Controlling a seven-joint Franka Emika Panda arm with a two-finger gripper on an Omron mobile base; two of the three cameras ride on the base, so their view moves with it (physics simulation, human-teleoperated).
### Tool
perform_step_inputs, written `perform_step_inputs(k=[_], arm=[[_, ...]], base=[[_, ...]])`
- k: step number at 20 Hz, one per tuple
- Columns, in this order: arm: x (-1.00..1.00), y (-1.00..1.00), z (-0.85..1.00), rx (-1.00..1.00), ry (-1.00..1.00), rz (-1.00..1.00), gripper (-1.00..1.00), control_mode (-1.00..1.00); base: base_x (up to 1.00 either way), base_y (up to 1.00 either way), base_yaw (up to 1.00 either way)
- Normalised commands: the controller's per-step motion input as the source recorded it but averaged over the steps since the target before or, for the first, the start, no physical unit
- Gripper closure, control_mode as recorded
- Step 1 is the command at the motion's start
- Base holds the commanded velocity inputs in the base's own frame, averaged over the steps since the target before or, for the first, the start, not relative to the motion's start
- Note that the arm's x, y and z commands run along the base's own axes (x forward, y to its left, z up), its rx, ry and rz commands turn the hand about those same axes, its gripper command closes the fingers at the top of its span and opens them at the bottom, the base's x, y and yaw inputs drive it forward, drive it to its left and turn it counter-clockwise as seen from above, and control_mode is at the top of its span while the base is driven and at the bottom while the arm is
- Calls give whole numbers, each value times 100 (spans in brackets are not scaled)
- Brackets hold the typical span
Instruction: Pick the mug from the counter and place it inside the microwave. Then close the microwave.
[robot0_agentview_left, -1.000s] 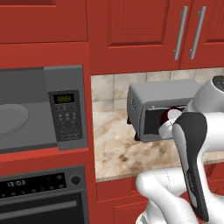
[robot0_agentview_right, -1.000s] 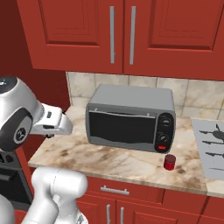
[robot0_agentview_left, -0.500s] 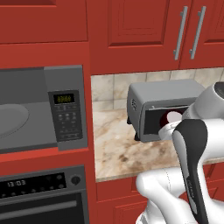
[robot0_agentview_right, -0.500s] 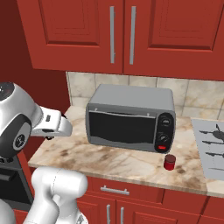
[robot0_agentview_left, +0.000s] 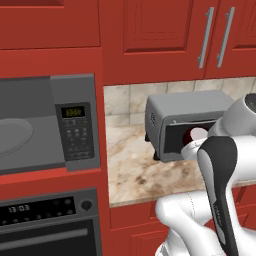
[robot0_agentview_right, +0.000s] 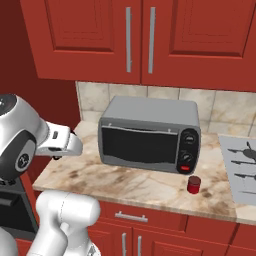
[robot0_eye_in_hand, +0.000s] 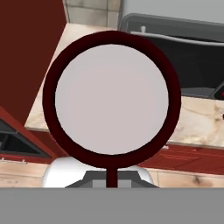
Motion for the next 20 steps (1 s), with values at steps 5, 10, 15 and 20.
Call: perform_step_inputs(k=[5,10,15,20], arm=[[0,0,0,0,0,0,100,100],[0,0,0,0,0,0,100,100],[0,0,0,0,0,0,100,100],[0,0,0,0,0,0,100,100]], base=[[-70,10,0],[-61,15,0],[-55,23,1],[-23,38,17]])
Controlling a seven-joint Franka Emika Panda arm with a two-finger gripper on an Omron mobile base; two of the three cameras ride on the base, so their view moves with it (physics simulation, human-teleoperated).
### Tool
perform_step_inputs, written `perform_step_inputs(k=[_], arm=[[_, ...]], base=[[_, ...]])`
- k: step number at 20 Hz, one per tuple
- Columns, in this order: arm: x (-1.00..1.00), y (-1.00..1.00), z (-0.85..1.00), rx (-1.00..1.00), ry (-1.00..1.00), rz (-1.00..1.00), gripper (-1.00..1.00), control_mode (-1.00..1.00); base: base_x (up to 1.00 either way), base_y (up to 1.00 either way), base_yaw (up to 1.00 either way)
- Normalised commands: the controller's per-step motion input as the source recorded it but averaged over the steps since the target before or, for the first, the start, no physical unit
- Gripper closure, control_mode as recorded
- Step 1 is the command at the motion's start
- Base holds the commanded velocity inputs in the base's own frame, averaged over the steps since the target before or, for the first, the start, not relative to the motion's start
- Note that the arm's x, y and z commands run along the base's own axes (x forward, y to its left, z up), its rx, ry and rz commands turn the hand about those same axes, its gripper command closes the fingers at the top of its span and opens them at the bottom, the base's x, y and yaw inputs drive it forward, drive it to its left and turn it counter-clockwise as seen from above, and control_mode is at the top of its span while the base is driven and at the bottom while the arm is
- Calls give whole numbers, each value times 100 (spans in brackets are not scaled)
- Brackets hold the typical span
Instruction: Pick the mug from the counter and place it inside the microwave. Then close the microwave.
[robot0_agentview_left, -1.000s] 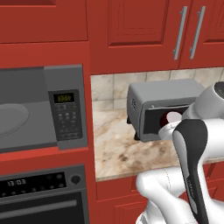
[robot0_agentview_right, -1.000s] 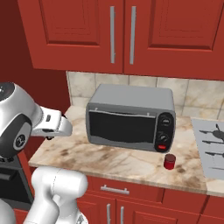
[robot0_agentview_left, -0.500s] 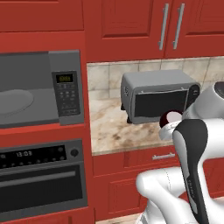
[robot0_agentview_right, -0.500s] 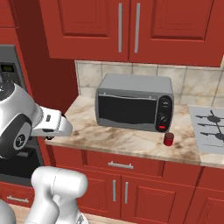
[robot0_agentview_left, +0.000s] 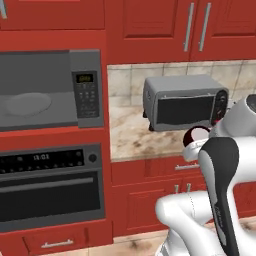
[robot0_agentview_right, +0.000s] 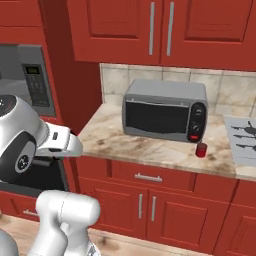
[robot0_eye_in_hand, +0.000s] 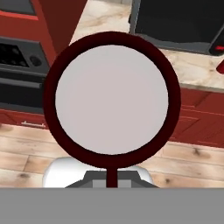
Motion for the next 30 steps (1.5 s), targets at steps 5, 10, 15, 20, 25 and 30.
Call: perform_step_inputs(k=[5,10,15,20,25,30], arm=[[0,0,0,0,0,0,100,100],[0,0,0,0,0,0,100,100],[0,0,0,0,0,0,100,100],[0,0,0,0,0,0,100,100],[0,0,0,0,0,0,100,100],[0,0,0,0,0,0,100,100]], base=[[0,43,34],[7,37,35],[17,48,37],[55,60,27],[70,32,-10],[35,30,-26]])
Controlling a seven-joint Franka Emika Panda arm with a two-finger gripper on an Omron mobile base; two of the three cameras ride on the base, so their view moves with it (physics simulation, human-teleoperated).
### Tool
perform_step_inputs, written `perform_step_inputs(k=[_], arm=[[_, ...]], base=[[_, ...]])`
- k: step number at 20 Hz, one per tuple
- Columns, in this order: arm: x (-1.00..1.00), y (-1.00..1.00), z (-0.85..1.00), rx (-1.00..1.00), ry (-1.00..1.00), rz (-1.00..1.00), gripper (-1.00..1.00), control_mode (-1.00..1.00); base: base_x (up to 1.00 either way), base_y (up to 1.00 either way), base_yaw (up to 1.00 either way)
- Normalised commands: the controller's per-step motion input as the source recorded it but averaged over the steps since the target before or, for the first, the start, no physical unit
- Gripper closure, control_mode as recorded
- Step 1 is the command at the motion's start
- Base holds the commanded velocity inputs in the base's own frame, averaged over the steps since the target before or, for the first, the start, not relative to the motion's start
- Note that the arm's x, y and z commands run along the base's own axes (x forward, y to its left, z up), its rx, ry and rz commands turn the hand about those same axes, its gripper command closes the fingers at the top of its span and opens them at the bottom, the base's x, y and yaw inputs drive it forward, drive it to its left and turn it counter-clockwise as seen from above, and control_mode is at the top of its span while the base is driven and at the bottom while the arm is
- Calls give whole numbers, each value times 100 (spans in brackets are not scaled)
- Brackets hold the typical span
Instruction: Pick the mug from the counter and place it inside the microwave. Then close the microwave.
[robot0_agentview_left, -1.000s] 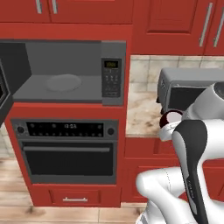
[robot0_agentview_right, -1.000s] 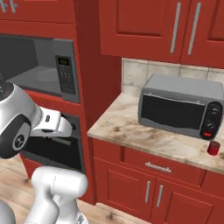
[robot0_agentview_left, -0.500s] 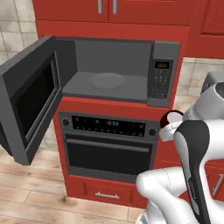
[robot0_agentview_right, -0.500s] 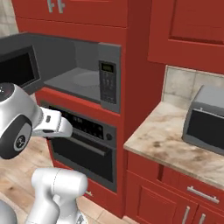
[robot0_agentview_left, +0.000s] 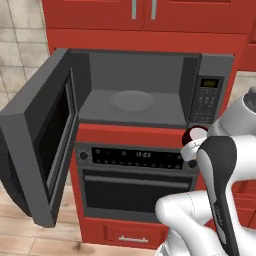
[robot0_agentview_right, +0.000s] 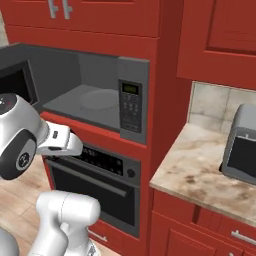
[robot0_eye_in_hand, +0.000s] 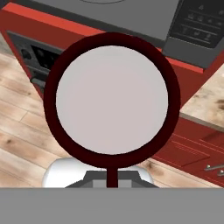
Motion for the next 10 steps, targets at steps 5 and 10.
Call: perform_step_inputs(k=[5,10], arm=[[0,0,0,0,0,0,100,100],[0,0,0,0,0,0,100,100]], base=[[0,23,-34],[0,29,-32]])
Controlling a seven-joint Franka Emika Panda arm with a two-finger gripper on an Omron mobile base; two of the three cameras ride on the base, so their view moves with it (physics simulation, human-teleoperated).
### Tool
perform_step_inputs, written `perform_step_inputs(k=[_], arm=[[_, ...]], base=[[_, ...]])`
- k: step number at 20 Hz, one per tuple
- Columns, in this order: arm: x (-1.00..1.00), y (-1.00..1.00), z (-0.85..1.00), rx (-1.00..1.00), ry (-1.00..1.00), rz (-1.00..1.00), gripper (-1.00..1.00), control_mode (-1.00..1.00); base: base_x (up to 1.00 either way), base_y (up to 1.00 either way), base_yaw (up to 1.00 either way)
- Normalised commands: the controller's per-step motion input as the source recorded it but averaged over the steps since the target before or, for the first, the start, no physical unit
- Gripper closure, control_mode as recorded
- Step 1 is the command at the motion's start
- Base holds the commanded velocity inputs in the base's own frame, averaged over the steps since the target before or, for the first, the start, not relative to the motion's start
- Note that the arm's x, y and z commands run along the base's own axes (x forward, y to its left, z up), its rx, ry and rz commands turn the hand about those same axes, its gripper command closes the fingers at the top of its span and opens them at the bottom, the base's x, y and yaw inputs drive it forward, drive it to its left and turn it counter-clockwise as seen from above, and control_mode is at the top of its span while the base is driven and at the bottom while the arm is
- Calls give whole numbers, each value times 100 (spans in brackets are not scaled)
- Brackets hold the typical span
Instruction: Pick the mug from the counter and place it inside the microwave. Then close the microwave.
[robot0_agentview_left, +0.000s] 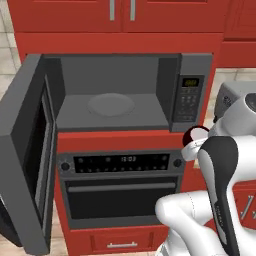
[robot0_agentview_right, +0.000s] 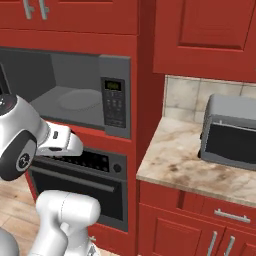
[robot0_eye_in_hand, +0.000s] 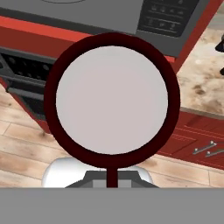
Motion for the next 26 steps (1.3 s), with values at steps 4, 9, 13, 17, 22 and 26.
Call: perform_step_inputs(k=[4,9,13,17,22,26], arm=[[0,0,0,0,0,0,100,100],[0,0,0,0,0,0,100,100],[0,0,0,0,0,0,100,100],[0,0,0,0,0,0,100,100],[0,0,0,0,0,0,100,100],[0,0,0,0,0,0,100,100]], base=[[0,38,-25],[0,51,-14],[0,59,-1],[0,44,0],[0,41,3],[0,18,1]])
